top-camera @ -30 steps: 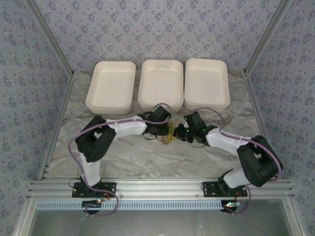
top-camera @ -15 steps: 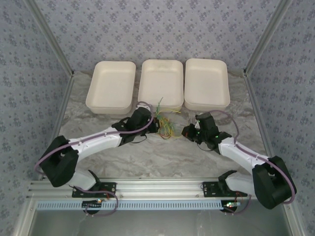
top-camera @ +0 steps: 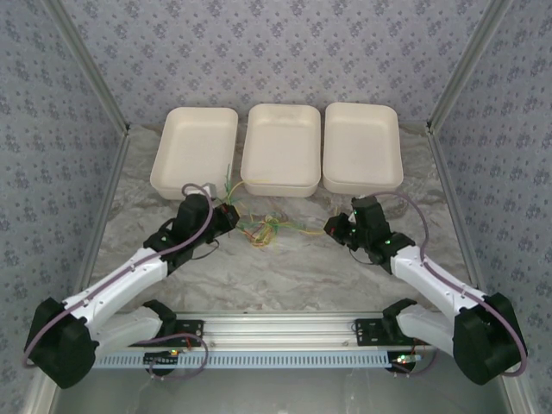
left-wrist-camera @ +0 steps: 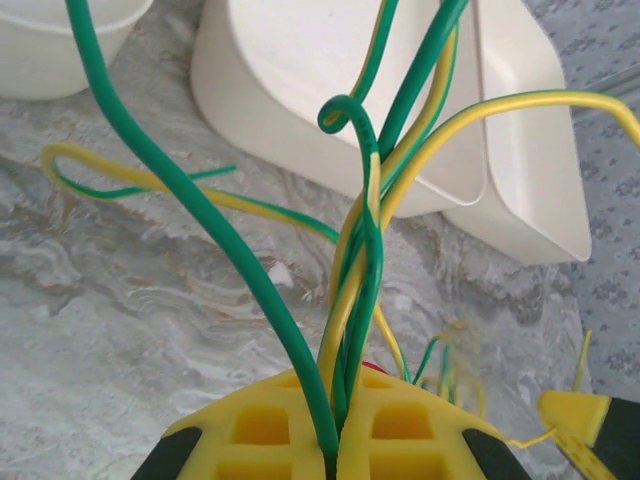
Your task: Untangle the cables
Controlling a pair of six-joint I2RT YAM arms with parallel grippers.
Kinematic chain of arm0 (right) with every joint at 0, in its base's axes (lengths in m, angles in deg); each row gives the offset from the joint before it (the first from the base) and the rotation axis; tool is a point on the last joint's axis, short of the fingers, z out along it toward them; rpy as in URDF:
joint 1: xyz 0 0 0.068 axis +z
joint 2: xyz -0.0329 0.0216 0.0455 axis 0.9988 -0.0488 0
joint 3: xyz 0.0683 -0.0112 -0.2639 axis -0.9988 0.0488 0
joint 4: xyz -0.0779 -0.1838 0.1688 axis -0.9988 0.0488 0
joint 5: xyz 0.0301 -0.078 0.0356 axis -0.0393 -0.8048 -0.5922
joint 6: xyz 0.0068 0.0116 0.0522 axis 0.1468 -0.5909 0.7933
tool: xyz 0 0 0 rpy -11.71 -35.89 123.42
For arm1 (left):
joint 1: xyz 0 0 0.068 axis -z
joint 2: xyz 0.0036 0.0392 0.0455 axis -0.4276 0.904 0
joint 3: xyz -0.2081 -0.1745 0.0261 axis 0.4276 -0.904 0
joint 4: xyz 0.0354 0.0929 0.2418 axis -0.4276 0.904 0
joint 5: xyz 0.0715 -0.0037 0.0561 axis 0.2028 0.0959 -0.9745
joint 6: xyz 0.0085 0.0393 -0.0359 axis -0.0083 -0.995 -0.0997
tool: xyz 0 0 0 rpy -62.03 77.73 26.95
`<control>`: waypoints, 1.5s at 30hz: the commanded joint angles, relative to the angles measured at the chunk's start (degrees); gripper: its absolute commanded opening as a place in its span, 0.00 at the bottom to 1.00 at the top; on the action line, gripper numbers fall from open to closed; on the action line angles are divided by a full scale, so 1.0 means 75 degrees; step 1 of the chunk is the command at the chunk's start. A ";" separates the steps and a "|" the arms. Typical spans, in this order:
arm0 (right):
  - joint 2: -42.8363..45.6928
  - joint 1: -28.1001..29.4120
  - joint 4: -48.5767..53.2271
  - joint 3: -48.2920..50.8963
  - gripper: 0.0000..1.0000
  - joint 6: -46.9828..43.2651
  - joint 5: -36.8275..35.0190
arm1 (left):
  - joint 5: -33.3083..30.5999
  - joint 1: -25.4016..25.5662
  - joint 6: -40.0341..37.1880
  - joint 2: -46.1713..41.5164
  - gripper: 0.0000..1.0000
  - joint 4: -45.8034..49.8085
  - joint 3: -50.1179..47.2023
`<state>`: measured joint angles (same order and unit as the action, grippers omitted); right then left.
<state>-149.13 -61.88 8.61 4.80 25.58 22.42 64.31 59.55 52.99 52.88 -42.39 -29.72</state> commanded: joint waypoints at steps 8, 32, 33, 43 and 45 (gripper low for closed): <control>0.0515 -0.1042 0.2133 -0.0205 0.00 0.0172 -0.1395 | -0.0861 -0.0465 0.0404 -0.0452 0.00 0.1201 0.0029; 0.1232 -0.3636 0.4601 -0.3455 0.00 -0.1190 -0.0986 | -0.1165 -0.1706 0.1059 -0.0519 0.00 0.2157 -0.0750; 0.1196 -0.3737 0.4551 -0.3599 0.00 -0.1196 -0.0923 | -0.1131 -0.1705 0.1109 -0.0467 0.00 0.2045 -0.0811; 0.1114 -0.2688 0.3876 -0.3064 0.00 -0.0573 -0.0547 | -0.0255 -0.1578 0.2608 -0.0311 0.00 0.0262 -0.1710; 0.1120 -0.2040 0.3362 -0.2252 0.00 -0.0172 -0.0741 | -0.0233 -0.1457 0.3011 -0.0422 0.00 -0.0112 -0.1803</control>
<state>-140.78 -80.13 38.93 -16.99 20.88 24.63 68.97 49.69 70.03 49.99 -42.98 -41.35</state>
